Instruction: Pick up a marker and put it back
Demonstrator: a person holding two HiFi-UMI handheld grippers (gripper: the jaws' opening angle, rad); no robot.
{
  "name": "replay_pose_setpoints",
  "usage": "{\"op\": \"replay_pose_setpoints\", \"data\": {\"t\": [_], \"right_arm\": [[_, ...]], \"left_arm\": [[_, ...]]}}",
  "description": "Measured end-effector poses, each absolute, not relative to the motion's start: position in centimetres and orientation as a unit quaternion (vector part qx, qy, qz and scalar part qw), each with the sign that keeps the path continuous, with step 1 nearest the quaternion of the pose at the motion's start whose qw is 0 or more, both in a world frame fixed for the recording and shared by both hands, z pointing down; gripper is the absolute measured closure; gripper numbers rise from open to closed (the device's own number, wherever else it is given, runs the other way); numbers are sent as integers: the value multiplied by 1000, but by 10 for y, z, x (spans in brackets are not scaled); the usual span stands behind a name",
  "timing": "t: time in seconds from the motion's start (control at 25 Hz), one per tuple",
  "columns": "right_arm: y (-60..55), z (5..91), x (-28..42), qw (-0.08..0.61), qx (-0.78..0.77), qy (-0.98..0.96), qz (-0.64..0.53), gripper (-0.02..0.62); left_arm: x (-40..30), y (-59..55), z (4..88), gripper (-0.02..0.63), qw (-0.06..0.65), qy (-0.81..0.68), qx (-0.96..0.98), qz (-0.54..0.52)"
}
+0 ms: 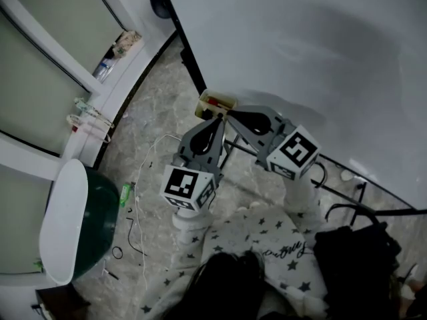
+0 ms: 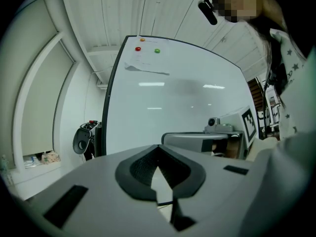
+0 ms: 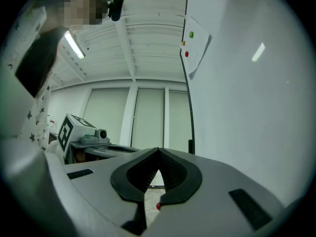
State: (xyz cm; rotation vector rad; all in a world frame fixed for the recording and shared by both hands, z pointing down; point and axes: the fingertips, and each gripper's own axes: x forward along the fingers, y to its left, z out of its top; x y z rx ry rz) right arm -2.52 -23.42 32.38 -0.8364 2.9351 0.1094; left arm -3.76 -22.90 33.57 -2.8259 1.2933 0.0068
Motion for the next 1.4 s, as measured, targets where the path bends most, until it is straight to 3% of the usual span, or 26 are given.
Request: {"op": "replay_pose_setpoints", "data": {"t": [1.4], "right_arm": [[-226,336,-15,40,-266,963,15,591]], "left_arm": [[-23,-213,334,604,19,414,-910,-11]]}}
